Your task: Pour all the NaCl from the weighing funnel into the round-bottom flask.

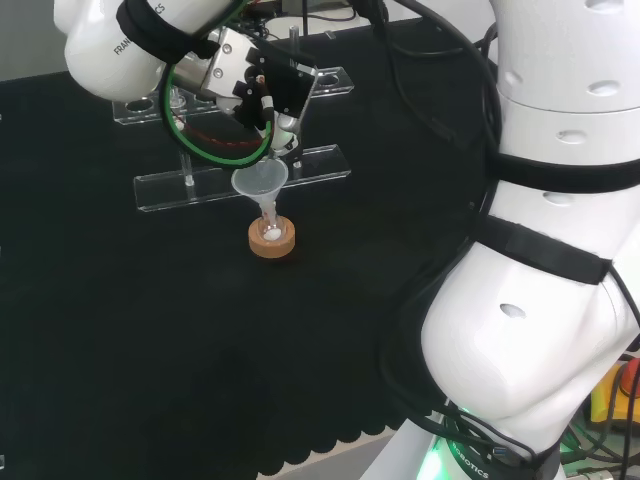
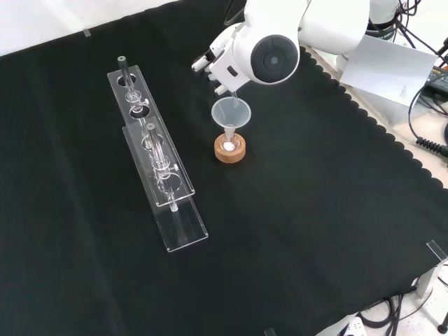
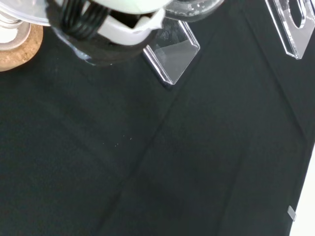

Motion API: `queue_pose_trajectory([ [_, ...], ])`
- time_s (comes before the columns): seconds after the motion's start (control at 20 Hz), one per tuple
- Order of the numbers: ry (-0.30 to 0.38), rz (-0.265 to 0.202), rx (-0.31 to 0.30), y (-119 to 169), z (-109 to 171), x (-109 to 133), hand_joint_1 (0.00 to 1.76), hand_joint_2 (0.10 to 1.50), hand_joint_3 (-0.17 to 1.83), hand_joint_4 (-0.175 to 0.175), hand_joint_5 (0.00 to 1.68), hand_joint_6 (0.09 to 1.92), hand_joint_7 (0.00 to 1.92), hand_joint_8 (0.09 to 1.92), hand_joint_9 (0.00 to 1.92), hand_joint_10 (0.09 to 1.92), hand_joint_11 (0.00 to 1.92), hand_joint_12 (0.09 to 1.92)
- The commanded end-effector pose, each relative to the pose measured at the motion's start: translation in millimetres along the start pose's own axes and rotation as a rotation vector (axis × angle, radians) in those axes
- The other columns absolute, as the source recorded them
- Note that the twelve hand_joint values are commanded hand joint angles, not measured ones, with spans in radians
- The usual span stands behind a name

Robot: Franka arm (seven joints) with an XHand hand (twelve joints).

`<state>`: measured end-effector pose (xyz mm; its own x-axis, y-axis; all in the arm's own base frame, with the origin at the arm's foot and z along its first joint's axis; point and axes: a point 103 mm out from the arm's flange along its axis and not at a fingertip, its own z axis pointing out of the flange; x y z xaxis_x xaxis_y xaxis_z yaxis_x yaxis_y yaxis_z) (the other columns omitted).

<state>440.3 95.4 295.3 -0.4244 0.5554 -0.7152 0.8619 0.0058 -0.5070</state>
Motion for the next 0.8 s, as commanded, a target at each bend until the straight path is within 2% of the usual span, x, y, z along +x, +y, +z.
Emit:
queue_pose_trajectory([
  [0.05, -0.011, 0.0, 0.002, 0.6, -0.7, -0.3, 1.07, 0.74, 0.67, 0.175, 1.08, 1.0, 1.11, 0.7, 1.13, 0.4, 0.75, 1.11],
  [0.8, -0.065, -0.007, -0.007, 0.9, 0.1, 0.9, 1.07, 0.74, 0.67, 0.175, 1.08, 1.0, 1.11, 0.7, 1.13, 0.4, 0.75, 1.11],
])
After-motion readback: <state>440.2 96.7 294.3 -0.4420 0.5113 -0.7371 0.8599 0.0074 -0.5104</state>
